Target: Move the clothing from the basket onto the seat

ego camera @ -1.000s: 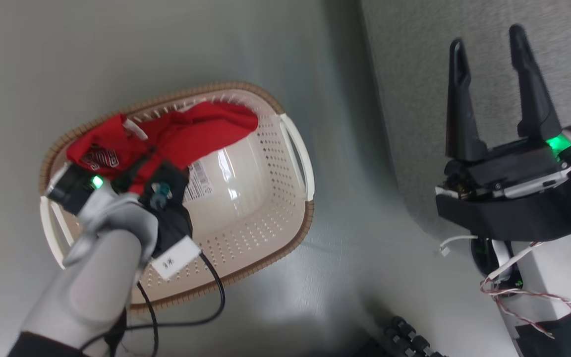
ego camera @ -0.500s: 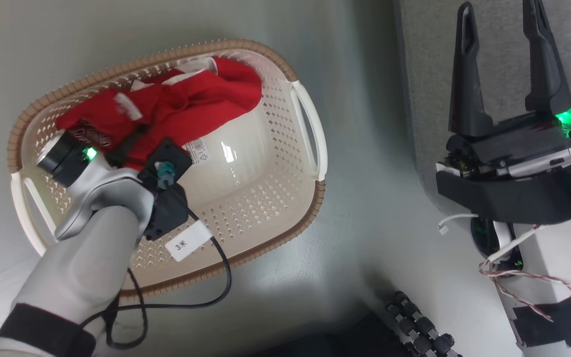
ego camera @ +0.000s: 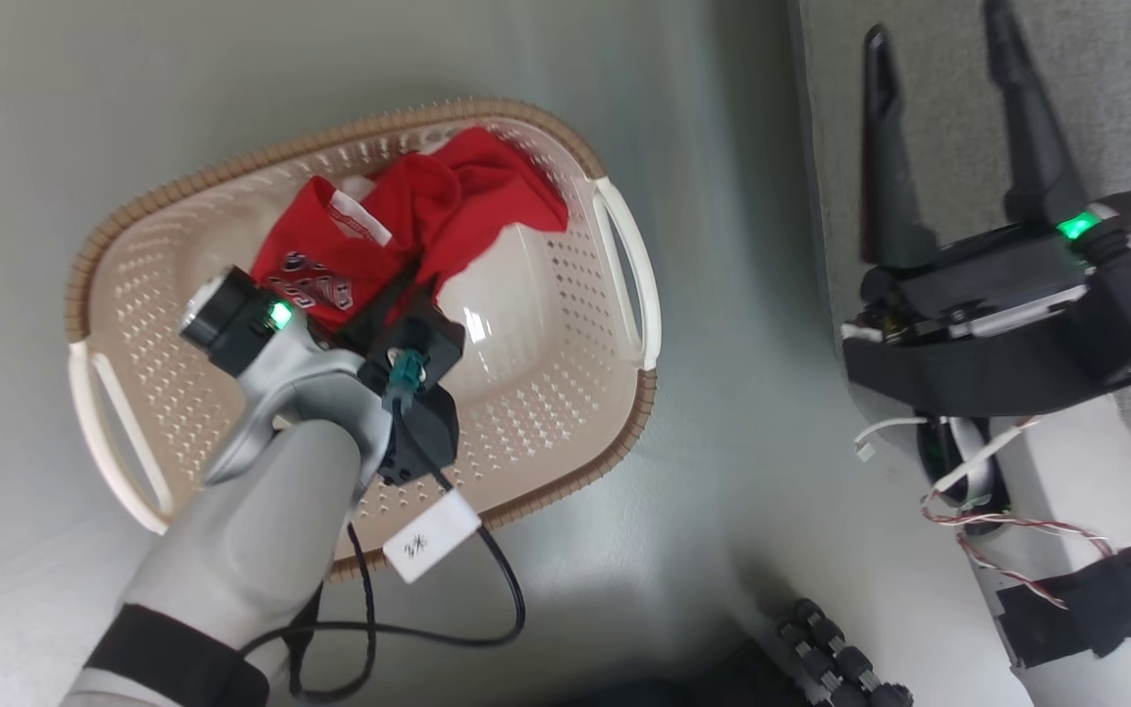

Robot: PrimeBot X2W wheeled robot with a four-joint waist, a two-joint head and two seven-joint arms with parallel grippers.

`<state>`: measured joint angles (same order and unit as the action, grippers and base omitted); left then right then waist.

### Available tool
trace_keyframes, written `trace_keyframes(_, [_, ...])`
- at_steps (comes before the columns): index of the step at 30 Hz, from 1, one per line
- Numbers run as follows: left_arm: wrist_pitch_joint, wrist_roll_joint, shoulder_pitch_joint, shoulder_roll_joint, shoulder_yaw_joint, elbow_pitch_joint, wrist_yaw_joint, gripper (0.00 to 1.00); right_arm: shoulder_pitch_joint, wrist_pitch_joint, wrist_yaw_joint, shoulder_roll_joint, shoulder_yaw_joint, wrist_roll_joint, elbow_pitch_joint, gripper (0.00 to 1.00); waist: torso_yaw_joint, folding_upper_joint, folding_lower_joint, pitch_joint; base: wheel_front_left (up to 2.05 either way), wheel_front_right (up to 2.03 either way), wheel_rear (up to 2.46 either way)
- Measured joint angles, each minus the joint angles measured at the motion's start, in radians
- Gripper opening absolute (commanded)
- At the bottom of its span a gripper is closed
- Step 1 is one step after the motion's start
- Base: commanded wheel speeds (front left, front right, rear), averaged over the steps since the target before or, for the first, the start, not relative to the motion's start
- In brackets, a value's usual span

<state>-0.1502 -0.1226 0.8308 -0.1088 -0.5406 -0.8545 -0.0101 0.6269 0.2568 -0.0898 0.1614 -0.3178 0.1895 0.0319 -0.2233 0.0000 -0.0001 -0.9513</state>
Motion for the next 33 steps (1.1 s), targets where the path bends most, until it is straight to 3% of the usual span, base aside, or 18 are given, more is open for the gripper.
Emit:
trace_keyframes(11, [-0.090, 0.057, -0.038, 0.021, 0.007, 0.014, -0.036, 0.00, 0.000, 0.000, 0.035, -0.004, -0.019, -0.004, -0.124, 1.00, 0.032, -0.0001, 0.0000, 0.115, 0.00, 0.00, 0.00])
trace_keyframes(33, [-0.100, 0.175, -0.039, 0.032, 0.068, 0.163, -0.088, 0.00, -0.005, 0.000, 0.094, -0.023, -0.008, 0.016, -0.350, 1.00, 0.139, 0.0000, -0.0001, 0.394, 0.00, 0.00, 0.00])
